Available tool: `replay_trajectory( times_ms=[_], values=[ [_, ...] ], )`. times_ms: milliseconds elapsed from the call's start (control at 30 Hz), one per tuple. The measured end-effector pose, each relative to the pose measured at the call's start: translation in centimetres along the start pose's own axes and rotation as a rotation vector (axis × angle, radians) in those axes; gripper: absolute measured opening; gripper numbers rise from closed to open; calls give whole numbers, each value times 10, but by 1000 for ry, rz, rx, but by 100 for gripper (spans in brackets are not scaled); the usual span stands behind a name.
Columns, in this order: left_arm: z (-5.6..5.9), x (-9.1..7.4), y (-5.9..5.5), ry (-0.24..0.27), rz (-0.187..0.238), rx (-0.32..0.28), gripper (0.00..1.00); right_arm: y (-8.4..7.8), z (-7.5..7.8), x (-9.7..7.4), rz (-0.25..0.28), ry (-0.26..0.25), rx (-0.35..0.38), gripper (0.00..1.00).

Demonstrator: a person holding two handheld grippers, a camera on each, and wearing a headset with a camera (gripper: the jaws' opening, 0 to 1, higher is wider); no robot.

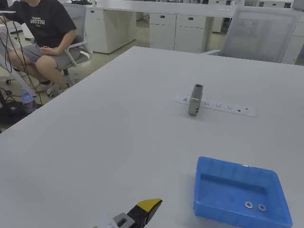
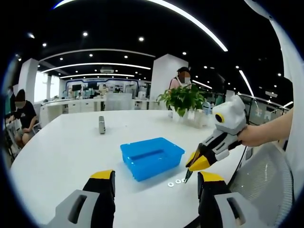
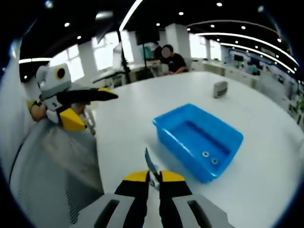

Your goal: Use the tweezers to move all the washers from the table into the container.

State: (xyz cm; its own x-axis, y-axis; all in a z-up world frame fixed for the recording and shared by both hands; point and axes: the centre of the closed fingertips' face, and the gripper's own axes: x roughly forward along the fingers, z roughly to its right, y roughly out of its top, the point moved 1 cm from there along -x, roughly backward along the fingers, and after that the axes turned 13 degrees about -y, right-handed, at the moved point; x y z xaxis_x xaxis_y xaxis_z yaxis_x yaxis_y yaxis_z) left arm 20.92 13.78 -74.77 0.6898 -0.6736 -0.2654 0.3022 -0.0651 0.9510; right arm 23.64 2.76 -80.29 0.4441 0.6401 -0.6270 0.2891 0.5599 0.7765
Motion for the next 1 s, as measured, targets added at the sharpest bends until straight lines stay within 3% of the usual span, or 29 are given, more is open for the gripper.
replay_trajectory(
  times_ms=[100,333,733,800,1000],
  values=[
    [0,0,0,-1,-2,0,70,-2,3,-1,0,-10,-31,3],
    [0,0,-1,1,-4,2,70,-2,10,-4,4,-29,-3,3],
    [0,0,-1,1,-5,3,70,41,26,-16,118,-46,92,3],
    [0,0,-1,1,-6,3,69,44,37,-12,132,-46,102,3],
    [0,0,-1,3,-6,2,69,63,45,-11,169,-56,120,3]
  ],
)
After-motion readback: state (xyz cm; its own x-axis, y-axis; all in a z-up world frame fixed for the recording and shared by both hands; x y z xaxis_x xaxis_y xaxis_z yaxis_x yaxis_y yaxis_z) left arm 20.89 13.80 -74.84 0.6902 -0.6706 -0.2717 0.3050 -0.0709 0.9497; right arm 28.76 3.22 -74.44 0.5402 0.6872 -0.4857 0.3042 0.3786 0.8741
